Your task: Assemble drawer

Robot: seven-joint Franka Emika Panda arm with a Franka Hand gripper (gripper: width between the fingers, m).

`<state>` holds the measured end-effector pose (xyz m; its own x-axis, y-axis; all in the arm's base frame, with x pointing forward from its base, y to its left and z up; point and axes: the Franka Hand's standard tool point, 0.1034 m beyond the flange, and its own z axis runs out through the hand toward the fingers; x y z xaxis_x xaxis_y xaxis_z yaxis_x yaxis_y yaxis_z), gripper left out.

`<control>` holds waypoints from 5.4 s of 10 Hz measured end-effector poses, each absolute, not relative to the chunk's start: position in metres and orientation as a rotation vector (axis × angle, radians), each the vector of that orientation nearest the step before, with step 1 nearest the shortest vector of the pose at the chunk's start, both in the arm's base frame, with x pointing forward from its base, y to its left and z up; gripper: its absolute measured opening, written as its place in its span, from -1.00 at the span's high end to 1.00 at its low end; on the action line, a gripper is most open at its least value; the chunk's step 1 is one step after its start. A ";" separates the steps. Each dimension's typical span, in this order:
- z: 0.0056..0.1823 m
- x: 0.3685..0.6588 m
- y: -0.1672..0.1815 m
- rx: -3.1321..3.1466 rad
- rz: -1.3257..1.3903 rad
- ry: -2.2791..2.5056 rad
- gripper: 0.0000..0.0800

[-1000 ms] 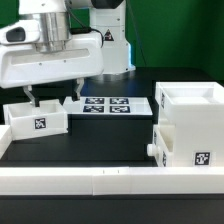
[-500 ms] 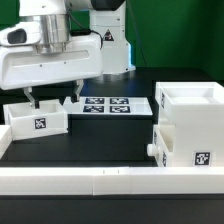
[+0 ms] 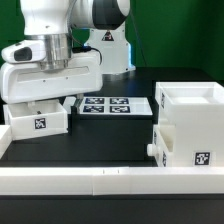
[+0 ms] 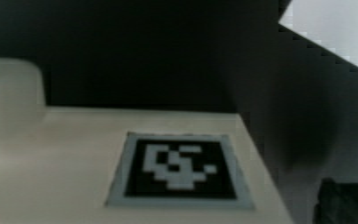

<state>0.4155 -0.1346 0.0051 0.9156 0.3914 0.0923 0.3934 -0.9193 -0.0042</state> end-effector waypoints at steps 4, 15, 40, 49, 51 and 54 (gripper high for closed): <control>0.004 0.415 -0.134 -3.051 -0.137 -0.626 -0.38; 0.063 0.441 -0.074 -3.044 -0.144 -0.581 0.90; 0.065 0.538 -0.022 -2.362 -0.109 -2.020 0.90; 0.056 0.543 -0.023 -2.257 -0.102 -2.120 0.90; 0.056 0.543 -0.023 -2.255 -0.101 -2.121 0.90; 0.053 0.547 -0.016 -2.243 -0.107 -2.131 0.90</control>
Offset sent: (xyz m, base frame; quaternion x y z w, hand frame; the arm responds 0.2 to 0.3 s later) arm 0.0016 0.0028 -0.0025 -0.0044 0.0045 0.0030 1.0000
